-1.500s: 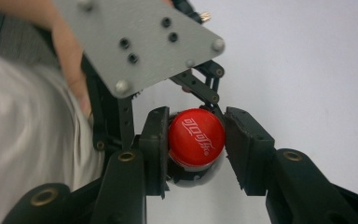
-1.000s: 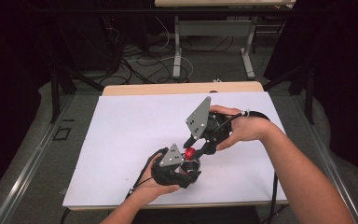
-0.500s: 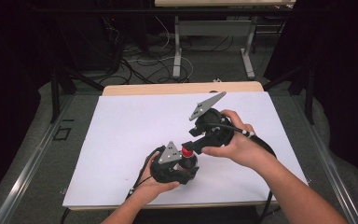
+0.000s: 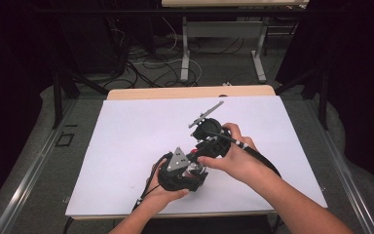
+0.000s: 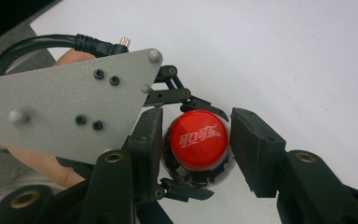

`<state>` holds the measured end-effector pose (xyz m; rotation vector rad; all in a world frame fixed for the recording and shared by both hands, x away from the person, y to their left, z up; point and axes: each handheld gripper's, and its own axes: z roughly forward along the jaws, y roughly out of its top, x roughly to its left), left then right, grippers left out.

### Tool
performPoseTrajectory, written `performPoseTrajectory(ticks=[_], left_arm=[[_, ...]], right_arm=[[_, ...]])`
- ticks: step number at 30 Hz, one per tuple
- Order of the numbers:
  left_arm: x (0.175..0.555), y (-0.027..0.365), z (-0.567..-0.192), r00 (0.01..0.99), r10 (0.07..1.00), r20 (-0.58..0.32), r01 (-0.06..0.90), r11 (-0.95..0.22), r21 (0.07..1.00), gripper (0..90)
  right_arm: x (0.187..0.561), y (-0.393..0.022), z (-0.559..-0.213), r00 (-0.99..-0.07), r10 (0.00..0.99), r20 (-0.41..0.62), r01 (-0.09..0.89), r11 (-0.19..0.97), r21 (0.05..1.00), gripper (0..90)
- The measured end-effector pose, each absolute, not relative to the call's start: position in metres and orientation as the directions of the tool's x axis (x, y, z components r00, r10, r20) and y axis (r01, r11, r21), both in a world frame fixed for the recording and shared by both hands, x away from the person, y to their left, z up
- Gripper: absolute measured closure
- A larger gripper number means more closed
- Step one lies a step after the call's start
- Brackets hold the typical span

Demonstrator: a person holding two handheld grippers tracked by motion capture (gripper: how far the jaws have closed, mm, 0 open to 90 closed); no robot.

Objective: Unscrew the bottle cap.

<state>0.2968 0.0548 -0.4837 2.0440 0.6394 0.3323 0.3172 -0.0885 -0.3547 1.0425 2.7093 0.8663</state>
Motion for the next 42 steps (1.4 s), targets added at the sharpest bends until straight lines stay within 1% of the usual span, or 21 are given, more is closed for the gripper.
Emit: performPoseTrajectory(ticks=[2, 6, 7, 12, 17, 18, 20, 21, 22, 25, 26, 28, 29, 31, 32, 33, 34, 37, 40, 41, 42], left_arm=[[0.296, 0.055, -0.483, 0.828, 0.561, -0.016, 0.306, -0.427, 0.851, 30.2], [0.296, 0.056, -0.483, 0.836, 0.549, -0.018, 0.303, -0.434, 0.848, 30.2], [0.296, 0.056, -0.483, 0.840, 0.542, -0.015, 0.299, -0.439, 0.848, 30.2], [0.293, 0.056, -0.482, 0.871, 0.491, -0.024, 0.285, -0.465, 0.838, 30.2], [0.294, 0.054, -0.482, 0.895, 0.447, -0.018, 0.257, -0.481, 0.838, 30.2], [0.293, 0.053, -0.483, 0.898, 0.440, -0.010, 0.246, -0.483, 0.840, 30.2], [0.291, 0.052, -0.483, 0.905, 0.424, -0.026, 0.252, -0.485, 0.837, 30.2], [0.291, 0.052, -0.483, 0.910, 0.414, -0.028, 0.248, -0.489, 0.837, 30.2], [0.292, 0.053, -0.483, 0.915, 0.404, -0.001, 0.222, -0.501, 0.836, 30.2], [0.290, 0.051, -0.484, 0.920, 0.391, -0.009, 0.222, -0.502, 0.836, 30.2], [0.290, 0.051, -0.484, 0.920, 0.392, -0.004, 0.220, -0.506, 0.834, 30.2], [0.291, 0.051, -0.485, 0.919, 0.393, 0.005, 0.213, -0.509, 0.834, 30.2], [0.291, 0.051, -0.485, 0.915, 0.403, -0.011, 0.230, -0.500, 0.835, 30.2], [0.292, 0.053, -0.484, 0.909, 0.416, -0.027, 0.246, -0.483, 0.840, 30.2], [0.292, 0.053, -0.484, 0.909, 0.416, -0.027, 0.246, -0.483, 0.840, 30.2], [0.294, 0.054, -0.483, 0.907, 0.421, -0.003, 0.232, -0.492, 0.839, 30.2], [0.294, 0.056, -0.483, 0.898, 0.439, -0.021, 0.253, -0.477, 0.841, 30.2], [0.296, 0.058, -0.482, 0.884, 0.468, -0.017, 0.261, -0.463, 0.847, 30.2], [0.297, 0.059, -0.481, 0.866, 0.500, -0.028, 0.283, -0.442, 0.851, 30.1], [0.297, 0.060, -0.481, 0.857, 0.514, -0.031, 0.291, -0.433, 0.853, 30.1], [0.298, 0.060, -0.481, 0.850, 0.526, -0.034, 0.296, -0.423, 0.856, 30.1]], right_arm=[[0.316, -0.086, -0.355, -0.753, 0.656, 0.058, 0.573, 0.610, 0.548, 59.1], [0.316, -0.084, -0.355, -0.773, 0.633, 0.040, 0.548, 0.635, 0.544, 59.9], [0.319, -0.086, -0.354, -0.820, 0.571, 0.035, 0.500, 0.687, 0.528, 60.1], [0.335, -0.096, -0.353, -0.925, 0.366, 0.102, 0.365, 0.780, 0.508, 60.3], [0.345, -0.100, -0.352, -0.989, 0.122, 0.082, 0.146, 0.861, 0.488, 60.3], [0.345, -0.099, -0.352, -0.997, 0.053, 0.061, 0.076, 0.868, 0.491, 60.2], [0.347, -0.100, -0.352, -0.995, -0.099, 0.026, -0.073, 0.868, 0.491, 60.2], [0.348, -0.100, -0.351, -0.990, -0.142, 0.022, -0.115, 0.870, 0.480, 60.3], [0.349, -0.101, -0.351, -0.978, -0.210, 0.006, -0.180, 0.856, 0.484, 60.3], [0.350, -0.102, -0.353, -0.928, -0.371, -0.038, -0.340, 0.799, 0.496, 60.1], [0.350, -0.102, -0.353, -0.910, -0.412, -0.054, -0.382, 0.779, 0.497, 60.1], [0.352, -0.102, -0.354, -0.893, -0.445, -0.064, -0.416, 0.764, 0.493, 60.0], [0.352, -0.101, -0.354, -0.883, -0.463, -0.079, -0.440, 0.756, 0.485, 59.8], [0.352, -0.101, -0.353, -0.907, -0.415, -0.075, -0.396, 0.775, 0.493, 56.6], [0.353, -0.102, -0.352, -0.927, -0.370, -0.066, -0.351, 0.787, 0.507, 48.9], [0.353, -0.102, -0.351, -0.948, -0.314, -0.052, -0.294, 0.802, 0.519, 44.1], [0.353, -0.103, -0.349, -0.971, -0.235, -0.034, -0.217, 0.820, 0.529, 42.0], [0.350, -0.105, -0.343, -0.999, 0.027, 0.020, 0.033, 0.832, 0.553, 41.4], [0.341, -0.106, -0.341, -0.984, 0.176, 0.008, 0.149, 0.805, 0.574, 42.6], [0.337, -0.106, -0.342, -0.977, 0.212, -0.028, 0.157, 0.800, 0.579, 44.5], [0.333, -0.106, -0.343, -0.967, 0.254, -0.021, 0.193, 0.783, 0.592, 44.9]])
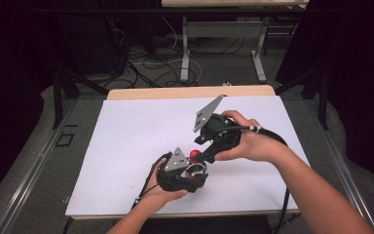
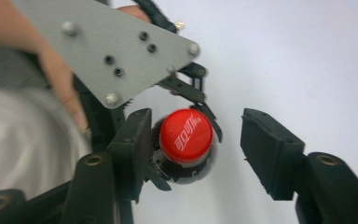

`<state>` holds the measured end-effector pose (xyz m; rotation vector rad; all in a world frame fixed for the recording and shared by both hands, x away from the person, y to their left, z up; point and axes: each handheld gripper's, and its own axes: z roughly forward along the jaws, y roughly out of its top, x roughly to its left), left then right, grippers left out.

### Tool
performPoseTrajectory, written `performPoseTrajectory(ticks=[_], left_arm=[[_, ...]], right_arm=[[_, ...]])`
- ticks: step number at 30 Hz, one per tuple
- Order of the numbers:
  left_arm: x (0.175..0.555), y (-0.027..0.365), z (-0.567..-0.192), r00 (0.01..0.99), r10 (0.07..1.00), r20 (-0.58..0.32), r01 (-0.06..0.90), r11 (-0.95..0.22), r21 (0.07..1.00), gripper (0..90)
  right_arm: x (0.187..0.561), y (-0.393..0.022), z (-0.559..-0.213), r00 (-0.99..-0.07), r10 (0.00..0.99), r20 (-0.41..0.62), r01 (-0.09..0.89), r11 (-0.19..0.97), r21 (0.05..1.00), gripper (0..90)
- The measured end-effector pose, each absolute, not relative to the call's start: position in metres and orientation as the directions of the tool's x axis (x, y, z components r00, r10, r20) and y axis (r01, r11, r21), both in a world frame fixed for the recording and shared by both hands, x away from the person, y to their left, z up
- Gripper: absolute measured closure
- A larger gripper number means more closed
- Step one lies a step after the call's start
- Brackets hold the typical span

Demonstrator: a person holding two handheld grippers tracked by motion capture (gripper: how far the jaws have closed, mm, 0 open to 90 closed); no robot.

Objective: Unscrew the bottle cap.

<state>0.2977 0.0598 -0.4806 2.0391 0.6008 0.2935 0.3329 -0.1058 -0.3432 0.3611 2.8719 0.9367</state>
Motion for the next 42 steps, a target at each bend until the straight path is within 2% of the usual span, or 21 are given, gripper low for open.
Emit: performPoseTrajectory(ticks=[3, 7, 12, 16, 19, 22, 25, 29, 31, 34, 35, 36, 37, 42], left_arm=[[0.298, 0.061, -0.480, 0.832, 0.554, -0.037, 0.308, -0.405, 0.861, 30.1], [0.298, 0.061, -0.480, 0.819, 0.572, -0.047, 0.320, -0.388, 0.864, 30.1], [0.298, 0.061, -0.479, 0.805, 0.590, -0.056, 0.342, -0.385, 0.857, 30.1], [0.297, 0.060, -0.478, 0.807, 0.589, -0.042, 0.332, -0.393, 0.857, 30.1], [0.296, 0.060, -0.479, 0.809, 0.586, -0.038, 0.326, -0.395, 0.859, 30.1], [0.296, 0.060, -0.479, 0.820, 0.572, -0.028, 0.317, -0.413, 0.854, 30.2], [0.295, 0.059, -0.480, 0.840, 0.542, -0.040, 0.313, -0.423, 0.850, 30.2], [0.294, 0.058, -0.478, 0.864, 0.503, -0.027, 0.283, -0.442, 0.851, 30.2], [0.292, 0.057, -0.477, 0.877, 0.481, -0.012, 0.261, -0.454, 0.852, 30.2], [0.291, 0.056, -0.476, 0.889, 0.458, -0.016, 0.252, -0.459, 0.852, 30.2], [0.290, 0.056, -0.476, 0.894, 0.448, -0.008, 0.239, -0.463, 0.854, 30.2], [0.290, 0.055, -0.476, 0.902, 0.432, 0.011, 0.218, -0.477, 0.851, 30.2], [0.289, 0.054, -0.476, 0.907, 0.421, -0.006, 0.226, -0.476, 0.850, 30.2], [0.290, 0.052, -0.479, 0.922, 0.386, 0.001, 0.205, -0.492, 0.846, 30.3]], right_arm=[[0.325, -0.108, -0.346, -0.914, 0.403, 0.053, 0.344, 0.698, 0.628, 47.3], [0.318, -0.109, -0.354, -0.844, 0.528, 0.100, 0.449, 0.592, 0.669, 50.5], [0.316, -0.105, -0.363, -0.797, 0.591, 0.122, 0.498, 0.531, 0.685, 53.6], [0.315, -0.101, -0.367, -0.797, 0.593, 0.116, 0.492, 0.526, 0.694, 58.8], [0.314, -0.099, -0.367, -0.812, 0.579, 0.075, 0.462, 0.559, 0.689, 59.9], [0.318, -0.101, -0.366, -0.852, 0.518, 0.075, 0.428, 0.606, 0.671, 60.2], [0.328, -0.106, -0.363, -0.908, 0.410, 0.084, 0.365, 0.677, 0.639, 60.5], [0.342, -0.108, -0.360, -0.982, 0.180, 0.056, 0.176, 0.763, 0.623, 60.6], [0.347, -0.109, -0.357, -0.999, 0.035, 0.028, 0.045, 0.785, 0.617, 60.6], [0.354, -0.112, -0.356, -0.986, -0.164, 0.008, -0.124, 0.778, 0.616, 60.6], [0.354, -0.112, -0.356, -0.986, -0.164, 0.008, -0.124, 0.778, 0.616, 60.6], [0.357, -0.112, -0.355, -0.957, -0.291, -0.010, -0.236, 0.755, 0.611, 60.6], [0.359, -0.111, -0.355, -0.941, -0.338, -0.012, -0.276, 0.748, 0.604, 60.6], [0.363, -0.107, -0.355, -0.892, -0.452, 0.002, -0.370, 0.733, 0.570, 60.7]])
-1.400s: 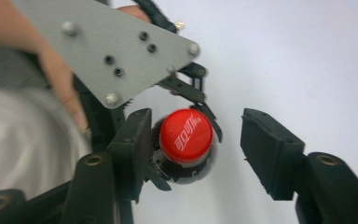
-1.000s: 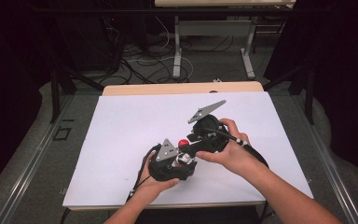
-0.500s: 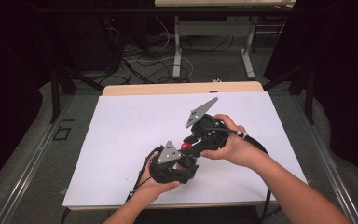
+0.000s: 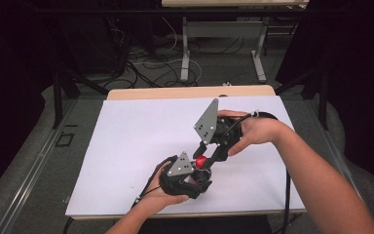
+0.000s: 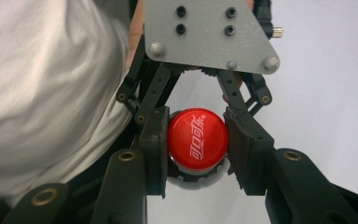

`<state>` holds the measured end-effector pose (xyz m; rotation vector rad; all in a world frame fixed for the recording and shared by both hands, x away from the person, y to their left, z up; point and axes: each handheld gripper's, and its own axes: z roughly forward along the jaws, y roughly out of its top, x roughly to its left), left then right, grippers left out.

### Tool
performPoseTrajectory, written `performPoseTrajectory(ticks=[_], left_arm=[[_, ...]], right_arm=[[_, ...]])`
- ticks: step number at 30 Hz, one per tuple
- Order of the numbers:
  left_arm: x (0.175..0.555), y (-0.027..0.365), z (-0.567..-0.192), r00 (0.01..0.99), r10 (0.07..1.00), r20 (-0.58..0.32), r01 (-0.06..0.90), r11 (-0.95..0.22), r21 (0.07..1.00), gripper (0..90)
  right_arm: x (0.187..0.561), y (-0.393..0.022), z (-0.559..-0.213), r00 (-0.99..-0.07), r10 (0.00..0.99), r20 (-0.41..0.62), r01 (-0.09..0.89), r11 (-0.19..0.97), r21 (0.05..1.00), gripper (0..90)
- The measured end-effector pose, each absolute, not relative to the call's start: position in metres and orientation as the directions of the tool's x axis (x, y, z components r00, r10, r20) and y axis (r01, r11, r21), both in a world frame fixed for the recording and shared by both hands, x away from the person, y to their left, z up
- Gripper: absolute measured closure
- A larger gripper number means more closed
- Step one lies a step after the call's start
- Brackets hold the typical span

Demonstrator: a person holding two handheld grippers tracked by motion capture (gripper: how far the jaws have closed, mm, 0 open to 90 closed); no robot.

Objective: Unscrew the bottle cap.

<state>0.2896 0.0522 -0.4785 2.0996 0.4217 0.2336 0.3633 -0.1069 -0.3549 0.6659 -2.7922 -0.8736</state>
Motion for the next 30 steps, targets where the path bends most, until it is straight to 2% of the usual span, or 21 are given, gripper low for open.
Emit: performPoseTrajectory(ticks=[2, 4, 6, 8, 11, 14, 15, 16, 19, 24, 27, 30], left_arm=[[0.289, 0.052, -0.479, 0.918, 0.396, -0.017, 0.225, -0.488, 0.843, 30.2], [0.290, 0.052, -0.480, 0.912, 0.409, -0.029, 0.239, -0.473, 0.848, 30.2], [0.291, 0.053, -0.479, 0.909, 0.415, -0.030, 0.242, -0.469, 0.850, 30.2], [0.293, 0.056, -0.478, 0.903, 0.430, -0.017, 0.243, -0.475, 0.846, 30.2], [0.293, 0.057, -0.478, 0.895, 0.444, -0.028, 0.257, -0.465, 0.847, 30.1], [0.295, 0.058, -0.478, 0.881, 0.471, -0.032, 0.267, -0.442, 0.856, 30.1], [0.296, 0.059, -0.478, 0.876, 0.482, -0.031, 0.271, -0.439, 0.857, 30.1], [0.297, 0.060, -0.478, 0.865, 0.501, -0.037, 0.282, -0.424, 0.860, 30.1], [0.298, 0.061, -0.478, 0.844, 0.535, -0.048, 0.303, -0.400, 0.865, 30.1], [0.300, 0.064, -0.477, 0.819, 0.571, -0.060, 0.334, -0.389, 0.858, 30.1], [0.300, 0.065, -0.477, 0.795, 0.604, -0.049, 0.343, -0.381, 0.859, 30.1], [0.301, 0.066, -0.477, 0.793, 0.606, -0.064, 0.357, -0.376, 0.855, 30.1]], right_arm=[[0.365, -0.107, -0.356, -0.886, -0.464, -0.002, -0.380, 0.724, 0.576, 60.4], [0.365, -0.107, -0.356, -0.908, -0.419, 0.012, -0.336, 0.744, 0.578, 58.0], [0.363, -0.107, -0.355, -0.937, -0.350, 0.021, -0.273, 0.764, 0.585, 44.6], [0.360, -0.109, -0.353, -0.960, -0.277, 0.045, -0.196, 0.776, 0.600, 40.1], [0.354, -0.112, -0.348, -0.971, -0.236, 0.033, -0.165, 0.764, 0.624, 39.4], [0.341, -0.116, -0.341, -0.997, -0.073, -0.007, -0.060, 0.752, 0.656, 37.2], [0.341, -0.116, -0.341, -0.997, -0.073, -0.007, -0.060, 0.752, 0.656, 37.2], [0.335, -0.116, -0.341, -0.999, 0.024, -0.034, -0.005, 0.743, 0.669, 37.2], [0.326, -0.115, -0.342, -0.978, 0.198, -0.066, 0.102, 0.728, 0.678, 37.3], [0.314, -0.114, -0.343, -0.892, 0.451, -0.022, 0.295, 0.620, 0.727, 39.5], [0.310, -0.112, -0.347, -0.846, 0.532, -0.029, 0.345, 0.588, 0.732, 40.0], [0.312, -0.111, -0.351, -0.825, 0.564, 0.036, 0.407, 0.548, 0.731, 41.4]])
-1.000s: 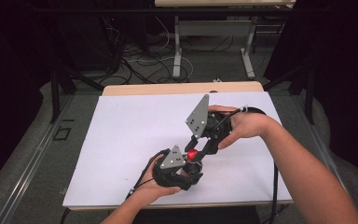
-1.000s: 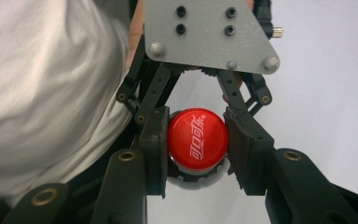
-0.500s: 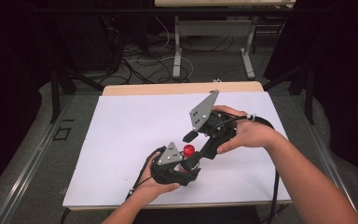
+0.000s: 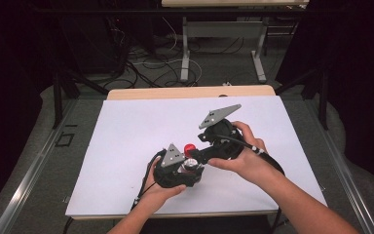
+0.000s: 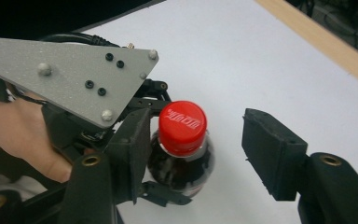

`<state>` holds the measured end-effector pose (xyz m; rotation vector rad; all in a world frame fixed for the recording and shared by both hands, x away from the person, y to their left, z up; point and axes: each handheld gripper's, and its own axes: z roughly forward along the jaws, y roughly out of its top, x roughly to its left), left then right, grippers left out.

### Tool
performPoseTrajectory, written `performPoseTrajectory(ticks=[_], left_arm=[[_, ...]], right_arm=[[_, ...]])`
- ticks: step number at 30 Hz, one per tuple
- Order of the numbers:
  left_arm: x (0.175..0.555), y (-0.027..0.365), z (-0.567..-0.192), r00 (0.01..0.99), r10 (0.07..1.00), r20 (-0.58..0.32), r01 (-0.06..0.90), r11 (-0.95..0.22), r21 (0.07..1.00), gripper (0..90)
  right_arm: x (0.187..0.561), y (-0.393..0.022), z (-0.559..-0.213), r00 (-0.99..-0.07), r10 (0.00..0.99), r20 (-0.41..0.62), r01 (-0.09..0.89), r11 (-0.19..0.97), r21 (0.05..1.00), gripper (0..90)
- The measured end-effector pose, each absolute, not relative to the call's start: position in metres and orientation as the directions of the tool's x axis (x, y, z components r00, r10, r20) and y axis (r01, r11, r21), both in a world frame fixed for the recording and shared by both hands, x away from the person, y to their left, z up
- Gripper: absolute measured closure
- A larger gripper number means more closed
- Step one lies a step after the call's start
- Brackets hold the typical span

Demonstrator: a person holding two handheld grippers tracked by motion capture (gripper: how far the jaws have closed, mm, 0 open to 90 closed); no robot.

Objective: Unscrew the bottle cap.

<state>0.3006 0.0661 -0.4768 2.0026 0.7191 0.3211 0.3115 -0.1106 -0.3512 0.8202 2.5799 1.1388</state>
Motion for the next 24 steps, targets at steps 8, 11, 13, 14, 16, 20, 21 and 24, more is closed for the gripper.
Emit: performPoseTrajectory(ticks=[8, 11, 13, 14, 16, 20, 21, 24], left_arm=[[0.299, 0.064, -0.478, 0.787, 0.615, -0.045, 0.349, -0.384, 0.855, 30.1], [0.298, 0.062, -0.478, 0.786, 0.617, -0.041, 0.341, -0.378, 0.861, 30.1], [0.298, 0.062, -0.478, 0.787, 0.615, -0.045, 0.345, -0.379, 0.859, 30.1], [0.297, 0.062, -0.477, 0.791, 0.610, -0.040, 0.341, -0.386, 0.857, 30.1], [0.297, 0.062, -0.477, 0.792, 0.609, -0.042, 0.342, -0.385, 0.857, 30.1], [0.297, 0.061, -0.478, 0.793, 0.608, -0.035, 0.339, -0.393, 0.855, 30.1], [0.297, 0.062, -0.478, 0.796, 0.604, -0.035, 0.341, -0.401, 0.850, 30.1], [0.298, 0.063, -0.478, 0.805, 0.592, -0.032, 0.336, -0.411, 0.847, 30.1]], right_arm=[[0.314, -0.101, -0.359, -0.804, 0.592, 0.057, 0.452, 0.545, 0.706, 48.3], [0.315, -0.097, -0.360, -0.803, 0.593, 0.059, 0.458, 0.552, 0.697, 50.4], [0.315, -0.095, -0.361, -0.797, 0.600, 0.068, 0.474, 0.553, 0.685, 52.1], [0.315, -0.094, -0.361, -0.790, 0.610, 0.065, 0.481, 0.550, 0.682, 53.6], [0.315, -0.092, -0.362, -0.789, 0.611, 0.066, 0.485, 0.552, 0.678, 55.7], [0.314, -0.089, -0.365, -0.792, 0.609, 0.046, 0.477, 0.569, 0.670, 59.7], [0.315, -0.089, -0.365, -0.794, 0.606, 0.038, 0.472, 0.576, 0.667, 60.0], [0.317, -0.090, -0.365, -0.814, 0.580, 0.042, 0.463, 0.602, 0.651, 60.3]])
